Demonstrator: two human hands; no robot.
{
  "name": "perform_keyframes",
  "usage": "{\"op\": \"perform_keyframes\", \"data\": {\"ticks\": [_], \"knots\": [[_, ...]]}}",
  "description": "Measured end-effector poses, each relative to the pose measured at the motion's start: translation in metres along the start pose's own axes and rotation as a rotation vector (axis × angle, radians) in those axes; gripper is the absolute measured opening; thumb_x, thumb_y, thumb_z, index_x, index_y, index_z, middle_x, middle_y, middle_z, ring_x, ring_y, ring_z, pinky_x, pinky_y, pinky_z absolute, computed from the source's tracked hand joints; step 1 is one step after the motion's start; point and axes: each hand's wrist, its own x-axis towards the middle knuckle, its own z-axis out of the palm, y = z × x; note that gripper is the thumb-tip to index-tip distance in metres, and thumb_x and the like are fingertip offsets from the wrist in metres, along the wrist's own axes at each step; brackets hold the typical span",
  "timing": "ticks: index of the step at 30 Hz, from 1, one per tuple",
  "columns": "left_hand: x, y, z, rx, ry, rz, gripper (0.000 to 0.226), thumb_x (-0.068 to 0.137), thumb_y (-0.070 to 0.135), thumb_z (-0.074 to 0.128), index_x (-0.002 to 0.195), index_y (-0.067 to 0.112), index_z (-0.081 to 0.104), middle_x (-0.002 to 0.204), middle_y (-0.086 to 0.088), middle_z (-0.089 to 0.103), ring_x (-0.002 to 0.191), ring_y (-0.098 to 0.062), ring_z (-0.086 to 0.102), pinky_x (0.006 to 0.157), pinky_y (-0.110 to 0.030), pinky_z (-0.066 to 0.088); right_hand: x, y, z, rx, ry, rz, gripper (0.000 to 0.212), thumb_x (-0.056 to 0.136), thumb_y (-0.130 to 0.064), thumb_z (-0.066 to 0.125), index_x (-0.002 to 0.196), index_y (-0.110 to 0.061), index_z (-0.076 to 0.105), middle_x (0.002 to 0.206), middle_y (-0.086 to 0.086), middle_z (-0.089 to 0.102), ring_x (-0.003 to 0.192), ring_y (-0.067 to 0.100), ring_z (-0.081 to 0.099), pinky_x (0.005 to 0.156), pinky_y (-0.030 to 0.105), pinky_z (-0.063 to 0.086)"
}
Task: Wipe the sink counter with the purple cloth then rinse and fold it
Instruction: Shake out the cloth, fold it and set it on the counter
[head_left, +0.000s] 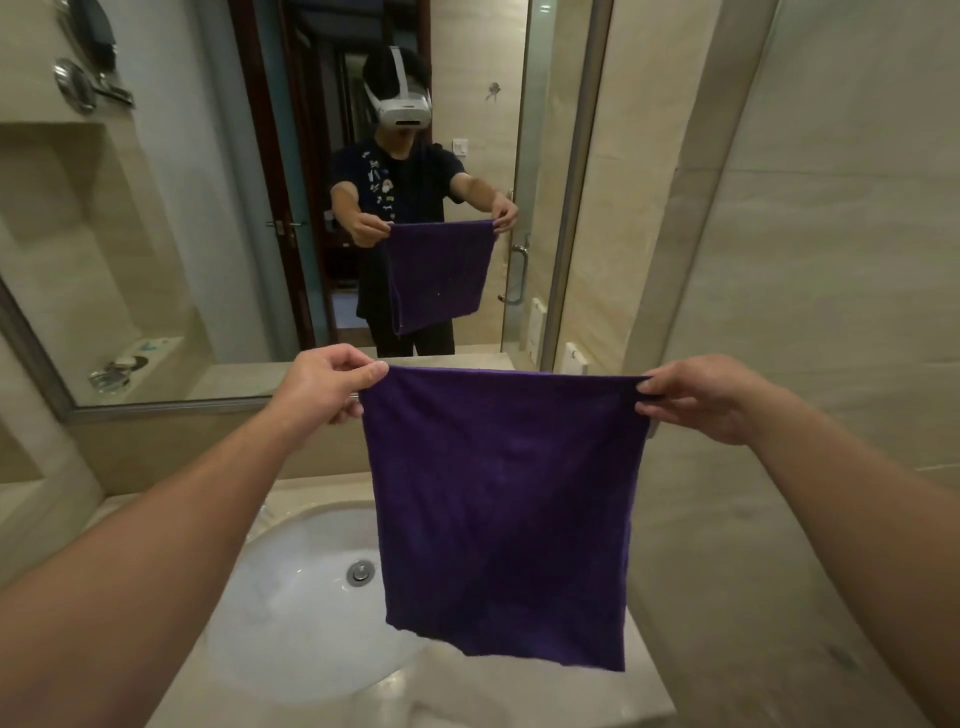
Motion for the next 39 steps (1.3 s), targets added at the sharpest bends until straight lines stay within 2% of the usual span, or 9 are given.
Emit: {"op": "perform_keyframes", "data": {"ticks": [2,5,9,20,27,31,34,37,39], "knots": [[0.003,0.001,0.007,-0.057,-0.047,-0.055,0.018,0.094,0.03,0.068,0.085,0.017,0.059,0.083,-0.006,0.07,0.049,-0.017,0.061,0.045,-0.026,0.043,0.003,-0.002,-0.003,-0.017,-0.019,0.017,0.009,0.088,0.012,0.062,0.09,0.003,0.065,0.093,0.02,0.066,0.078,0.028,0.069,0.058,0.027,0.062],[0.007,0.005,0.017,-0.126,-0.076,-0.106,0.018,0.096,0.031,0.064,0.09,0.017,0.056,0.093,-0.01,0.073,0.069,-0.031,0.074,0.057,-0.037,0.056,0.011,-0.004,-0.006,-0.02,-0.02,0.023,0.008,0.091,0.008,0.062,0.093,0.001,0.064,0.098,0.02,0.066,0.079,0.029,0.07,0.053,0.027,0.061],[0.015,0.006,0.024,-0.148,-0.039,-0.077,0.014,0.094,0.024,0.067,0.092,0.011,0.061,0.099,-0.014,0.076,0.081,-0.033,0.077,0.075,-0.044,0.061,0.024,-0.006,-0.009,-0.013,0.005,0.0,0.008,0.09,0.007,0.062,0.091,0.0,0.065,0.103,0.019,0.064,0.078,0.03,0.071,0.06,0.03,0.063],[0.053,-0.009,0.05,-0.129,0.081,-0.095,0.011,0.093,0.022,0.069,0.092,0.013,0.063,0.097,-0.011,0.076,0.083,-0.027,0.076,0.074,-0.039,0.06,0.091,-0.01,0.005,0.037,0.049,-0.073,0.012,0.088,0.009,0.061,0.085,-0.001,0.067,0.09,0.016,0.063,0.083,0.029,0.065,0.058,0.027,0.062],[0.065,-0.036,0.061,-0.15,0.098,-0.178,0.01,0.092,0.02,0.069,0.09,0.012,0.064,0.099,-0.012,0.074,0.088,-0.032,0.075,0.082,-0.042,0.06,0.135,0.011,0.015,-0.005,0.065,-0.062,0.013,0.087,0.01,0.062,0.08,0.0,0.068,0.081,0.016,0.064,0.073,0.027,0.065,0.078,0.036,0.061],[0.051,-0.043,0.069,-0.137,0.077,-0.169,0.01,0.093,0.018,0.07,0.086,0.013,0.065,0.089,-0.007,0.075,0.081,-0.028,0.076,0.077,-0.038,0.06,0.133,0.021,0.007,-0.024,0.074,-0.086,0.015,0.086,0.01,0.062,0.079,-0.001,0.068,0.08,0.016,0.065,0.069,0.028,0.064,0.069,0.032,0.061],[0.03,-0.05,0.075,-0.138,0.054,-0.151,0.01,0.092,0.012,0.07,0.084,0.009,0.065,0.087,-0.009,0.073,0.072,-0.024,0.074,0.073,-0.029,0.062,0.117,0.038,-0.004,-0.033,0.087,-0.09,0.017,0.086,0.012,0.06,0.077,-0.001,0.068,0.079,0.016,0.064,0.068,0.027,0.063,0.075,0.035,0.059],[0.001,-0.069,0.084,-0.101,0.015,-0.164,0.01,0.091,0.009,0.071,0.084,0.005,0.066,0.085,-0.012,0.072,0.07,-0.024,0.073,0.066,-0.023,0.06,0.098,0.072,-0.017,-0.064,0.091,-0.065,0.018,0.086,0.012,0.059,0.077,-0.003,0.066,0.077,0.014,0.063,0.066,0.025,0.062,0.065,0.029,0.059],[-0.021,-0.094,0.092,-0.101,-0.017,-0.198,0.009,0.091,0.008,0.071,0.083,0.005,0.067,0.085,-0.013,0.072,0.072,-0.026,0.072,0.073,-0.027,0.062,0.087,0.106,-0.024,-0.073,0.097,-0.03,0.018,0.087,0.012,0.058,0.078,-0.003,0.065,0.077,0.014,0.062,0.067,0.025,0.061,0.063,0.028,0.057]]}}
